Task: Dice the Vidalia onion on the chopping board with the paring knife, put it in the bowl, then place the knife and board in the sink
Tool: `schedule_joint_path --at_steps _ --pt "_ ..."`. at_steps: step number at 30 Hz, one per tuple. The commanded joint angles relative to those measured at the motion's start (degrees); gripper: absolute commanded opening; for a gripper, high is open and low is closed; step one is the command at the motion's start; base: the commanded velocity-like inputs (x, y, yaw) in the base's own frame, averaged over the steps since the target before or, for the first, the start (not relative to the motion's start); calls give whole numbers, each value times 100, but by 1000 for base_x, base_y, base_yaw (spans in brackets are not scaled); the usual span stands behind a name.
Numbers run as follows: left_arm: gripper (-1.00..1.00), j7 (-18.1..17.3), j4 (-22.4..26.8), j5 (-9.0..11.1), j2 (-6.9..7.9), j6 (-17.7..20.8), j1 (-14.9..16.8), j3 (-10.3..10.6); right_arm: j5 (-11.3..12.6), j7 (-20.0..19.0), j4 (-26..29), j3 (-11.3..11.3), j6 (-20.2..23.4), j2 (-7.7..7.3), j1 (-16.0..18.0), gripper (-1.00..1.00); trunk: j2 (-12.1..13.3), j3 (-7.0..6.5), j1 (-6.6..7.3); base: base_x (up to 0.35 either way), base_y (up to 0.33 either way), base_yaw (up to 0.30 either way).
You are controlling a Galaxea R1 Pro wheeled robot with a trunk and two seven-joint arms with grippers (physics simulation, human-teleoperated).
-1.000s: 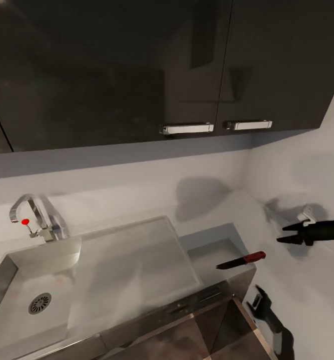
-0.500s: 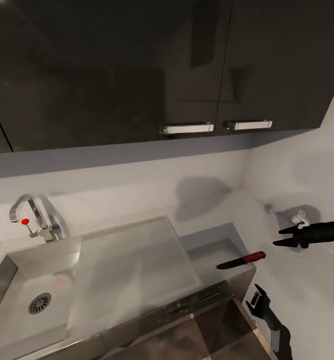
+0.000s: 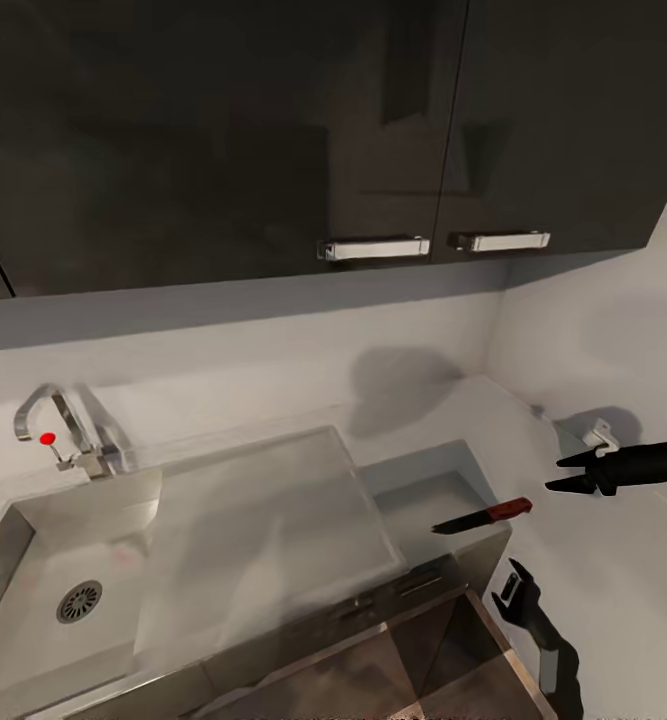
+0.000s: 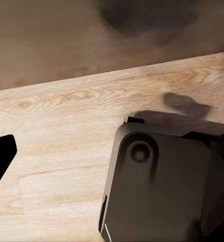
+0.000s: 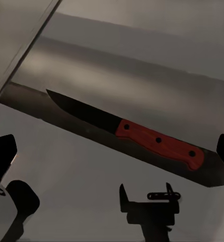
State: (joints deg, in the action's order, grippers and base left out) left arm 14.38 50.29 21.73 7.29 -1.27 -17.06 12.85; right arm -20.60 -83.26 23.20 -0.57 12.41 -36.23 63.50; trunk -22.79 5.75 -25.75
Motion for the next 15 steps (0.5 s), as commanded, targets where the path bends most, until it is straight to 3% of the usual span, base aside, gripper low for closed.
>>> schedule_joint_path --at_steps 1,7,15 --pt "100 47 9 60 9 -13 1 34 -14 -19 11 0 60 -3 5 100 -13 21 -4 0 0 0" --pt "100 47 15 60 9 -13 1 34 -7 264 61 33 60 -12 5 100 -13 78 -4 0 0 0" --pt "100 47 16 60 9 -13 1 34 -5 348 71 42 65 -23 5 100 -13 153 -4 0 0 0"
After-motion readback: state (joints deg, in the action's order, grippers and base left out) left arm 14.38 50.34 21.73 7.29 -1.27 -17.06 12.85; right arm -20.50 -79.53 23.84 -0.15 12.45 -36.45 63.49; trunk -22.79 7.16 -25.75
